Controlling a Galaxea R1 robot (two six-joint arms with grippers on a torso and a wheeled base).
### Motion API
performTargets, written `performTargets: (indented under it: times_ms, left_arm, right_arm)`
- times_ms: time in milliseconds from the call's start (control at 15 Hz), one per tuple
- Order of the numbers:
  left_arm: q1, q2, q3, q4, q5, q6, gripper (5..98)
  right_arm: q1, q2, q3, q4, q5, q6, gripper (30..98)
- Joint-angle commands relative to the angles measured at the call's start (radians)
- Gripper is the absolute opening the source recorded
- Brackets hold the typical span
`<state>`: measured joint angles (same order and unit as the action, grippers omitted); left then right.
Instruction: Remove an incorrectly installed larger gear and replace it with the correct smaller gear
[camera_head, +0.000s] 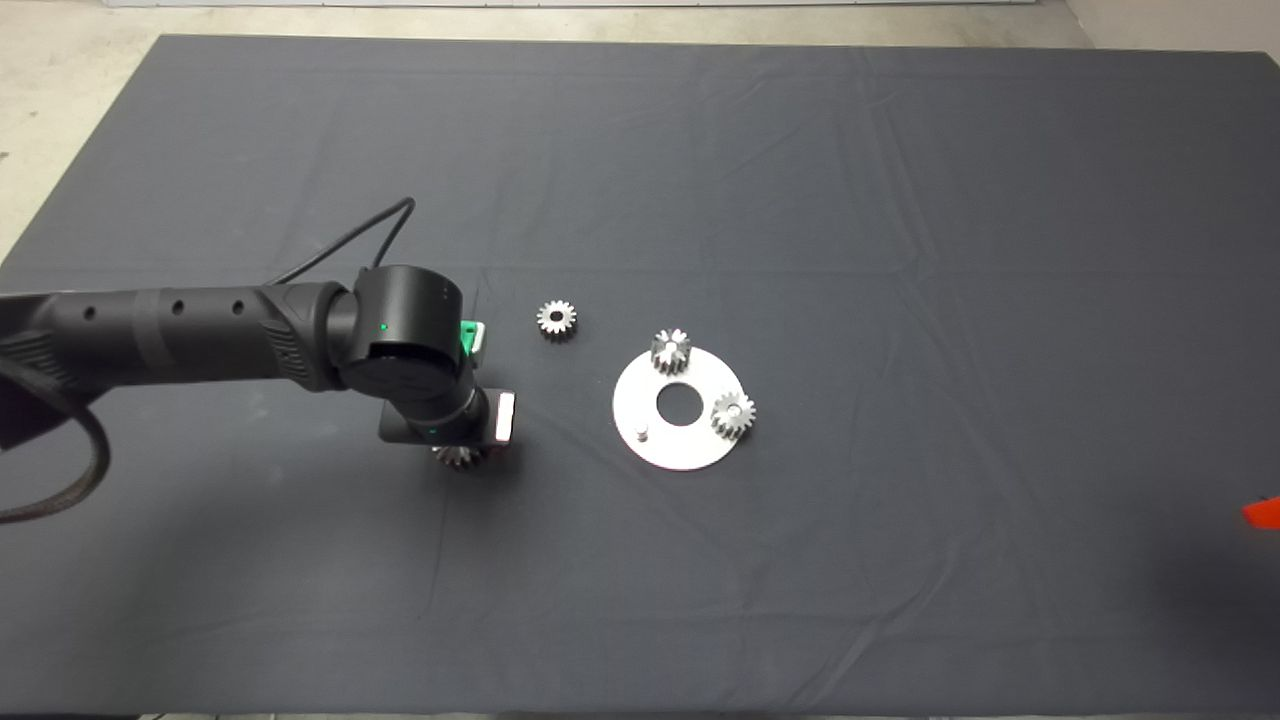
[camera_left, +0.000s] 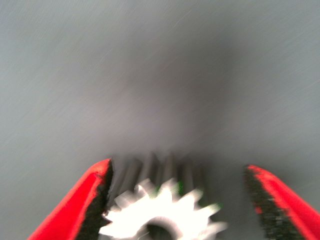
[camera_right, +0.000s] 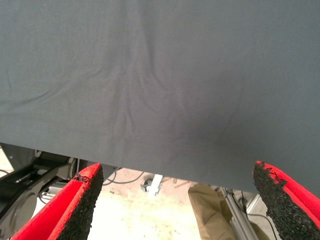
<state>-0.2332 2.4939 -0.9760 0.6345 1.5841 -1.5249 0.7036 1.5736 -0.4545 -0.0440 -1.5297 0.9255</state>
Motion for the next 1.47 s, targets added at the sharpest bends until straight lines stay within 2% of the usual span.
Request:
performTargets:
  times_ms: [0, 333, 467, 667, 733, 800, 867, 933, 1000, 1133, 1200, 1400]
  left_arm:
    - [-0.113, 0.02, 0.018, -0.039, 0.025, 0.0, 67.3]
    - [-0.141, 0.03, -0.005, -0.041, 0.033, 0.001, 69.1]
    - [-0.15, 0.07, -0.065, -0.041, 0.033, 0.012, 72.7]
    - [-0.15, 0.153, -0.176, -0.041, 0.03, 0.059, 76.8]
    - [-0.149, 0.177, -0.226, -0.041, 0.028, 0.108, 79.0]
    - [-0.149, 0.214, -0.305, -0.053, 0.027, 0.177, 79.4]
    - [-0.149, 0.262, -0.412, -0.102, 0.028, 0.247, 79.3]
    - [-0.149, 0.3, -0.495, -0.131, 0.028, 0.318, 79.3]
    - [-0.149, 0.315, -0.545, -0.131, 0.029, 0.358, 79.4]
    - [-0.15, 0.317, -0.588, -0.131, 0.028, 0.379, 79.4]
    - [-0.149, 0.317, -0.603, -0.133, 0.025, 0.404, 79.4]
    - [-0.149, 0.314, -0.614, -0.131, 0.027, 0.429, 79.4]
  right_arm:
    - [0.01, 0.007, 0.007, 0.029, -0.107, 0.013, 79.2]
    - [0.01, 0.004, 0.022, 0.03, -0.11, 0.016, 79.2]
    - [0.008, 0.004, 0.021, 0.03, -0.112, 0.016, 79.2]
    - [0.009, 0.012, 0.021, 0.03, -0.11, 0.018, 79.2]
    - [0.008, 0.023, 0.021, 0.03, -0.11, 0.019, 79.2]
    - [0.008, 0.029, 0.021, 0.03, -0.11, 0.022, 79.2]
    - [0.007, 0.032, 0.021, 0.03, -0.109, 0.03, 79.2]
    - [0.007, 0.035, 0.022, 0.03, -0.109, 0.035, 79.2]
    - [0.003, 0.045, 0.022, 0.03, -0.109, 0.038, 79.2]
    - [-0.007, 0.061, 0.022, 0.03, -0.11, 0.049, 79.2]
    - [-0.009, 0.062, 0.022, 0.03, -0.109, 0.05, 79.2]
    - [-0.015, 0.069, 0.022, 0.03, -0.109, 0.052, 79.2]
